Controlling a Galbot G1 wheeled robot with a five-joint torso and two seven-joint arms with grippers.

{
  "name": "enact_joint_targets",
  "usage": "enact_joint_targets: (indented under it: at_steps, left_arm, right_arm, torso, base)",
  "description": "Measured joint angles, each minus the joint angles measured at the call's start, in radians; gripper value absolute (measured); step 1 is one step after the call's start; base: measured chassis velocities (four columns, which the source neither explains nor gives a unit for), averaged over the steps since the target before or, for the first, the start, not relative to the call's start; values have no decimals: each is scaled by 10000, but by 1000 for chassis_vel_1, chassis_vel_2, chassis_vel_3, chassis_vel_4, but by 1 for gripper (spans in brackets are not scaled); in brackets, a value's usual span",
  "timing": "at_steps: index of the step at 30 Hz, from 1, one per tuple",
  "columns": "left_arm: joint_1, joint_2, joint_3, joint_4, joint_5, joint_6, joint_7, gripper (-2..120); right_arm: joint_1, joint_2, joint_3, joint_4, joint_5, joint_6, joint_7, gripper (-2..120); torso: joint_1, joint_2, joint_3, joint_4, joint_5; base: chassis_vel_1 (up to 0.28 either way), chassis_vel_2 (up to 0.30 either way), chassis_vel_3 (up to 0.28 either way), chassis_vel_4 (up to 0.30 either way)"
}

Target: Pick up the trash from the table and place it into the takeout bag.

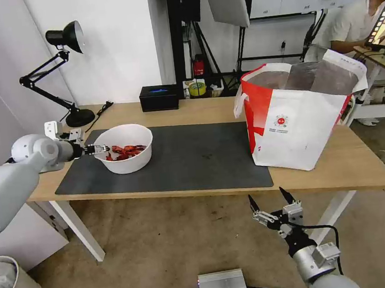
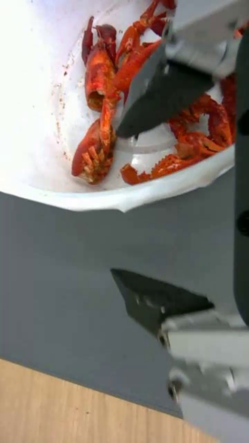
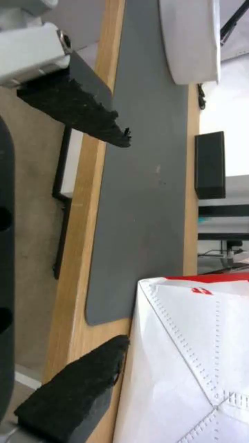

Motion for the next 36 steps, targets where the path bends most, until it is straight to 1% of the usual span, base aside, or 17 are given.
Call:
enact_joint_targets:
  at_steps: [1,2,5,6,8,9,12,13,14,15,17,19,20,26,29,30,36]
  left_arm:
    - [-43,-2,53,-9,2,-2,0,68]
    - [-43,-2,53,-9,2,-2,0,68]
    - [-119,0,183,-67,1,-10,8,51]
    - [-119,0,183,-67,1,-10,8,51]
    - [-119,21,212,-107,1,-12,15,42]
    - [-119,21,212,-107,1,-12,15,42]
    - [-92,73,246,-159,-2,-18,17,25]
    - [-92,73,246,-159,-2,-18,17,25]
    - [-64,99,246,-210,-2,-20,17,23]
    - [-24,138,245,-285,-2,-23,18,15]
    - [7,159,236,-331,-3,-25,18,13]
    - [94,200,170,-448,-15,-27,22,3]
    - [152,221,97,-519,-26,-53,23,0]
    - [285,319,-201,-974,-329,-420,-9,0]
    - [188,352,-347,-1337,-755,-611,-329,0]
    - [188,352,-347,-1337,-755,-611,-329,0]
    - [-366,506,-359,-1763,-1331,-831,-458,0]
  right_arm:
    - [0,0,0,0,0,0,0,100]
    - [0,0,0,0,0,0,0,100]
    - [0,0,0,0,0,0,0,100]
    - [0,0,0,0,0,0,0,100]
    - [0,0,0,0,0,0,0,100]
    - [0,0,0,0,0,0,0,100]
    - [0,1,0,0,0,0,0,100]
    - [0,1,0,0,0,0,0,100]
    - [0,0,0,0,0,0,0,100]
    - [0,0,0,0,0,0,0,100]
    - [0,0,0,0,0,0,0,100]
    - [0,0,0,0,0,0,0,100]
    - [1,0,0,0,0,0,0,100]
    - [0,0,0,0,0,0,0,100]
    - [0,0,0,0,0,0,0,100]
    - [0,0,0,0,0,0,0,100]
    - [1,0,0,0,0,0,-1,100]
  torso:
    - [0,0,0,0,0]
    - [0,0,0,0,0]
    - [0,0,0,0,0]
    - [0,0,0,0,0]
    - [0,0,0,0,0]
    - [0,0,0,0,0]
    - [0,0,0,0,0]
    - [0,0,0,0,0]
    - [-1,0,0,0,-1]
    - [0,0,0,0,-1]
    - [0,0,-1,0,0]
    - [-1,0,0,0,-1]
    - [0,0,0,0,-1]
    - [-1,0,-1,1,-1]
    - [-1,0,0,0,-1]
    - [-1,0,0,0,-1]
    - [-1,0,0,0,1]
  base:
    - [0,0,0,0]
    - [0,0,0,0]
    - [0,0,0,0]
    - [0,0,0,0]
    - [0,0,0,0]
    - [0,0,0,0]
    - [0,0,0,0]
    - [0,0,0,0]
    - [0,0,0,0]
    - [0,0,0,0]
    - [0,0,0,0]
    - [0,0,0,0]
    - [0,0,0,0]
    - [0,0,0,0]
    - [0,0,0,0]
    - [0,0,0,0]
    - [0,0,0,0]
